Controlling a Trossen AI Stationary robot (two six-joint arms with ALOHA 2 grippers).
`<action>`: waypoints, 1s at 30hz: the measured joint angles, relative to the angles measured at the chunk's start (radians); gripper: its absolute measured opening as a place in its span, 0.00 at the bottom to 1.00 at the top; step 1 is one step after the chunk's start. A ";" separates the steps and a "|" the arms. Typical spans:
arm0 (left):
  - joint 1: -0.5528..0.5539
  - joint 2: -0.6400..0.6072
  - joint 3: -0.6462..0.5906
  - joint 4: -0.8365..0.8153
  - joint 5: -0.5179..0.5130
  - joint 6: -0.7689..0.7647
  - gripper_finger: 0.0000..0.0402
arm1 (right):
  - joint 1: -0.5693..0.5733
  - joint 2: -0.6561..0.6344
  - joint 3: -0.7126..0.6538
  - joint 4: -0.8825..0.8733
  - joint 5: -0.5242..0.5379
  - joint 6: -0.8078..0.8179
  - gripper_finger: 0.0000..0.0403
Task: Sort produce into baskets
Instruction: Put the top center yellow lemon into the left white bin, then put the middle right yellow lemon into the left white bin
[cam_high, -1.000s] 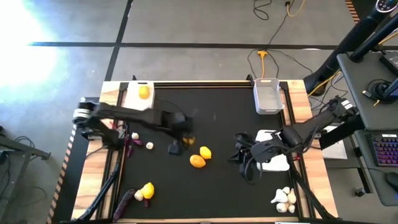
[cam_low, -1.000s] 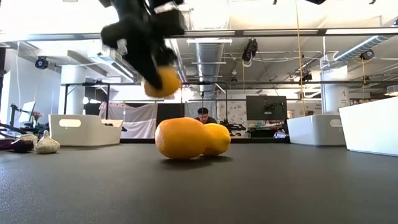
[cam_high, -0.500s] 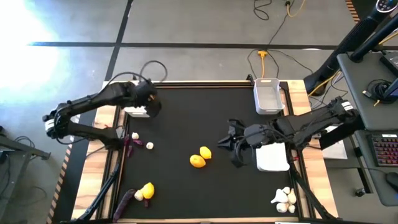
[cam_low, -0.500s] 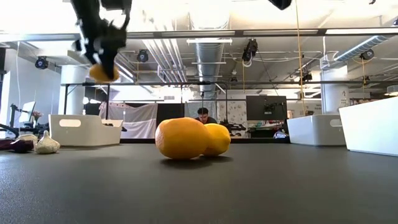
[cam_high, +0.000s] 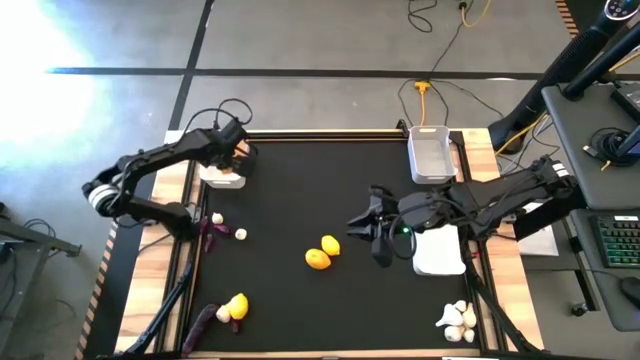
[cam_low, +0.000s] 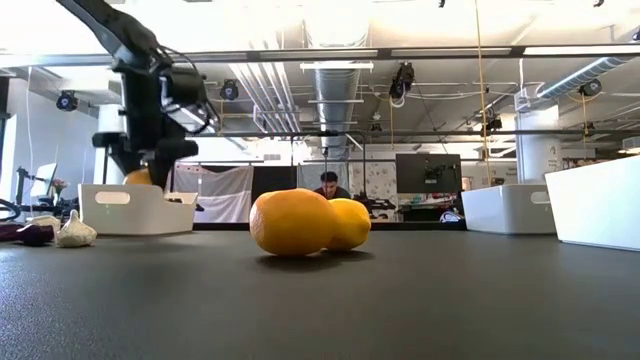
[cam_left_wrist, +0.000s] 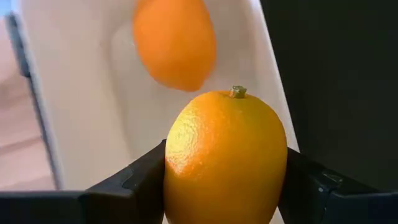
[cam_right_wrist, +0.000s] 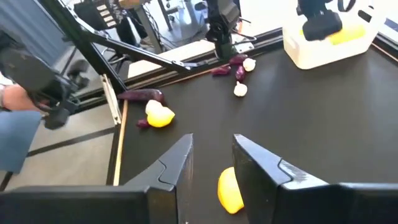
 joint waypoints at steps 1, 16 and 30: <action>0.000 0.018 0.000 0.014 -0.001 -0.005 0.54 | 0.000 0.000 0.004 0.000 0.000 0.000 0.27; 0.089 0.204 0.001 0.130 0.024 -0.030 0.57 | 0.001 0.000 0.012 -0.006 -0.073 0.015 0.32; 0.060 -0.021 0.001 0.069 0.095 -0.013 0.80 | -0.002 0.003 0.012 -0.002 -0.068 -0.051 0.36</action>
